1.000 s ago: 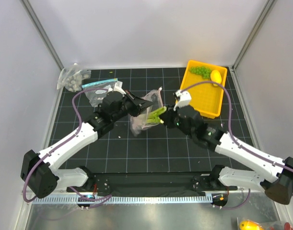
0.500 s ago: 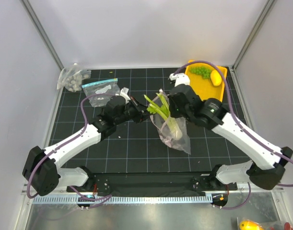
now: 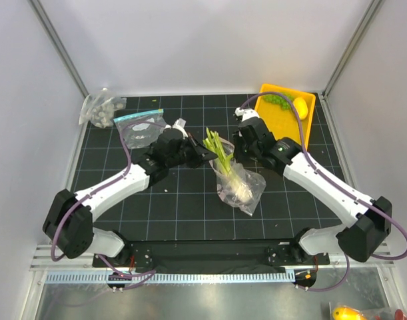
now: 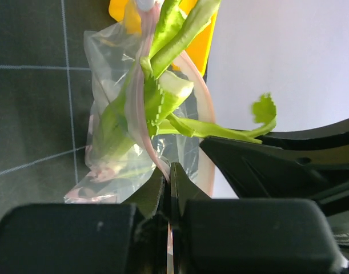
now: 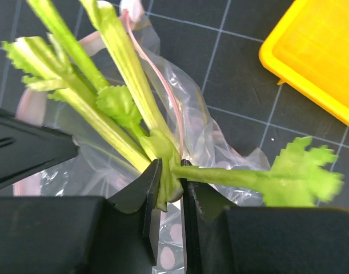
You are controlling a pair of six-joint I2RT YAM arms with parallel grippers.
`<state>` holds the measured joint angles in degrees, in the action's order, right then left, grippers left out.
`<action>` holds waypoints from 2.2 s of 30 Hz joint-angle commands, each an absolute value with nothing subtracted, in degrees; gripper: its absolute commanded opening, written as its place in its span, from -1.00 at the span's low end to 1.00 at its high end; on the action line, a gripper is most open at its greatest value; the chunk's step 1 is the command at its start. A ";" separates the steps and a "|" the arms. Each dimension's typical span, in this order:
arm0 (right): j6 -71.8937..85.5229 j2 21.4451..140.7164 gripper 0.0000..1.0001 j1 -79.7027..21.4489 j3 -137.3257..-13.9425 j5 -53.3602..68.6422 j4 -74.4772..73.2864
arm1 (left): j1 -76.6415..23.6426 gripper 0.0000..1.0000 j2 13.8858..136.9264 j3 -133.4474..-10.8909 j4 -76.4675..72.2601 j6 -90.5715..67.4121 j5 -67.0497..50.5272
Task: Place the food in the zip-top bag and seal the zipper
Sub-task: Adjust the zipper food storage bag at the center of the board.
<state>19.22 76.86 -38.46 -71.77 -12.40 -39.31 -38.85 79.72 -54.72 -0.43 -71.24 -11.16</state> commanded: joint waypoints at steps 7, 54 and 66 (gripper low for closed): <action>19.69 68.56 -0.98 -38.67 -79.01 -4.23 -39.99 | -37.97 -0.99 72.43 -62.75 3.69 -64.86 -13.10; 23.21 71.19 -0.98 -44.90 -76.68 -4.99 -41.61 | -36.65 -1.00 67.94 -54.40 -1.59 -67.75 -14.23; 20.39 81.20 -0.99 -43.78 -91.14 -12.21 -52.29 | -36.74 -1.00 64.24 -56.25 5.35 -67.77 -13.44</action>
<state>21.82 76.73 -46.52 -89.82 -8.08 -50.13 -36.77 63.99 -53.67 2.52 -68.79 -13.43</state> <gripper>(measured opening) 0.061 0.020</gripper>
